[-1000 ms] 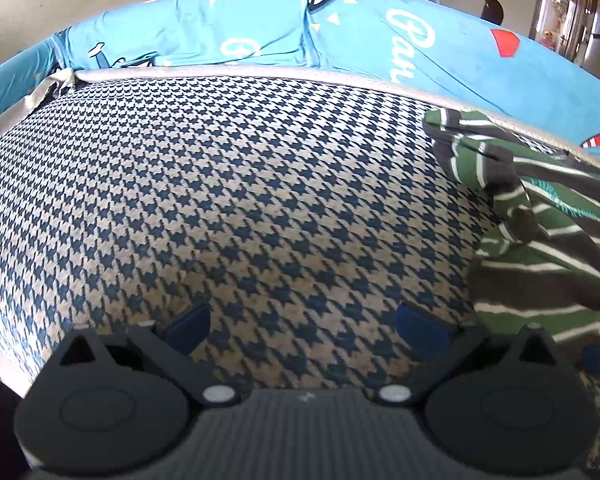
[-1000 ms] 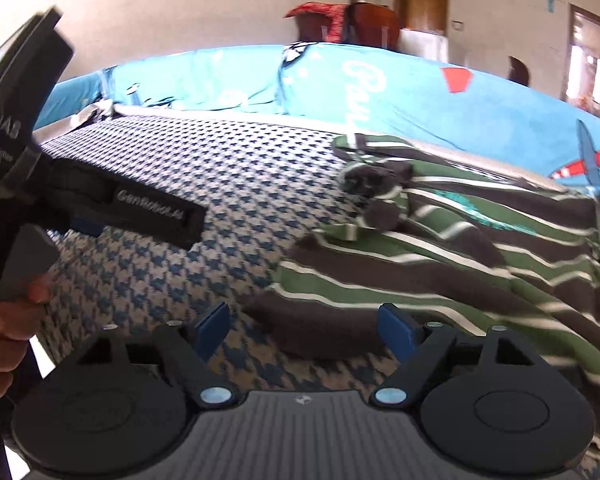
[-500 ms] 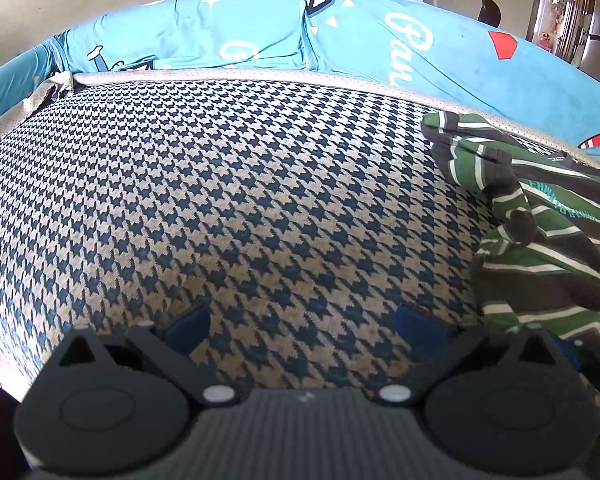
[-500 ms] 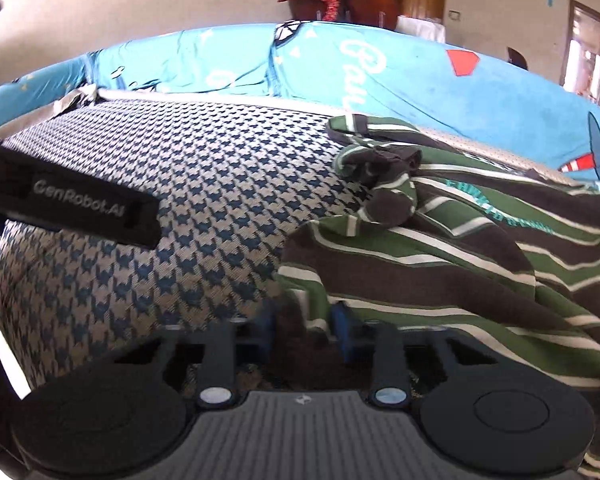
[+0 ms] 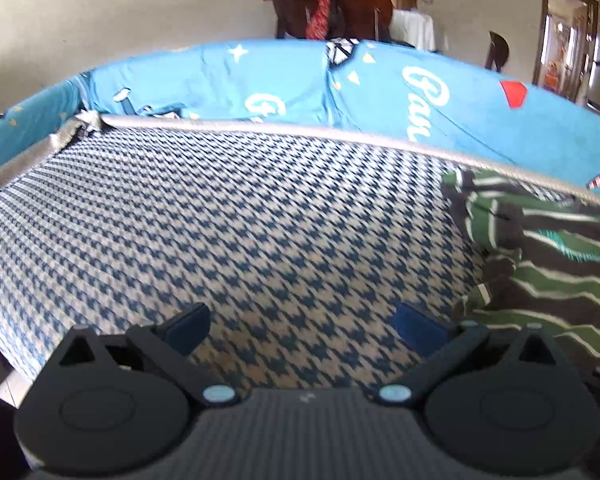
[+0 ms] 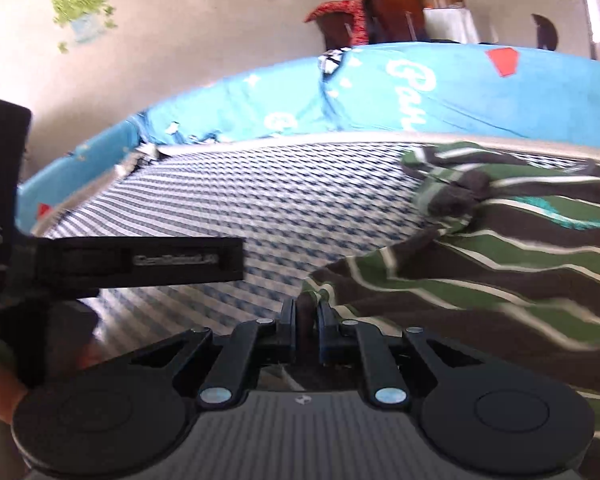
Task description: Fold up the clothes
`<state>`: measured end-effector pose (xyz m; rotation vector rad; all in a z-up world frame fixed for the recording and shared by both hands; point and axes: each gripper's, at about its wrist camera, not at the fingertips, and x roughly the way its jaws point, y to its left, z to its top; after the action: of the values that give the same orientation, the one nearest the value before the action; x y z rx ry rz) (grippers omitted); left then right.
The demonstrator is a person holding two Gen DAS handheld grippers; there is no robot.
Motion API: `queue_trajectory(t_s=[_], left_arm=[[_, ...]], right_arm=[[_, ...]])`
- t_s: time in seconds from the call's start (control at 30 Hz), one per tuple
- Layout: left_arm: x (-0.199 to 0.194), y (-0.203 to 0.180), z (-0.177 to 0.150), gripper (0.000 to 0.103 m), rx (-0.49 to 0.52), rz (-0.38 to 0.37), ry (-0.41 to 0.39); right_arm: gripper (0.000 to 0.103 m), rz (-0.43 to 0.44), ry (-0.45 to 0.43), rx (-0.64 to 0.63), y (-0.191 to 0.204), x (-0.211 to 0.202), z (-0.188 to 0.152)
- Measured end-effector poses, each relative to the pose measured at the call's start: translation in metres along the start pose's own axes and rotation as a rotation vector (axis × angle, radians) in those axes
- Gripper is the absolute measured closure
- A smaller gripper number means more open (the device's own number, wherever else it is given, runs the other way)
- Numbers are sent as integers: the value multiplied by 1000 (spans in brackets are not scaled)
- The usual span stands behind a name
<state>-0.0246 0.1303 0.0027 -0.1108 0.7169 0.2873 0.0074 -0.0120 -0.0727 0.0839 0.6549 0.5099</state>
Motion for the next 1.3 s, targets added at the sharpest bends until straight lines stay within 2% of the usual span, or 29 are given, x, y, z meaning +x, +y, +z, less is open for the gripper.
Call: queue_trajectory(t_s=[0.13, 0.23, 0.3, 0.4, 0.43, 0.53, 0.7, 0.93, 1.13, 1.2, 1.3], left_arm=[[-5, 20, 7, 0, -48, 35, -28], [-7, 35, 11, 0, -85, 58, -43], [-7, 38, 10, 0, -89, 60, -37], [-8, 38, 10, 0, -81, 55, -37], [-8, 36, 10, 0, -77, 51, -38], [-9, 31, 10, 0, -59, 35, -37], [-8, 9, 2, 0, 13, -32, -13], [-9, -27, -15, 0, 113, -133, 23], [-10, -52, -28, 0, 194, -179, 37], [-10, -56, -30, 0, 204, -199, 43], [-9, -61, -32, 0, 203, -230, 63]], right_arm=[[91, 64, 11, -5, 19, 7, 4], [90, 74, 44, -51, 33, 16, -2], [86, 92, 75, -48, 34, 19, -7], [86, 152, 101, -3, 30, 14, -12], [85, 149, 99, -6, 31, 10, -13], [85, 104, 83, -28, 31, -3, -16], [85, -5, 69, 8, 14, -21, -24], [85, -164, 23, 94, -28, -69, -40], [85, -308, -15, 198, -66, -112, -54], [82, -353, -25, 222, -76, -124, -58], [72, -423, -35, 252, -90, -139, -65]])
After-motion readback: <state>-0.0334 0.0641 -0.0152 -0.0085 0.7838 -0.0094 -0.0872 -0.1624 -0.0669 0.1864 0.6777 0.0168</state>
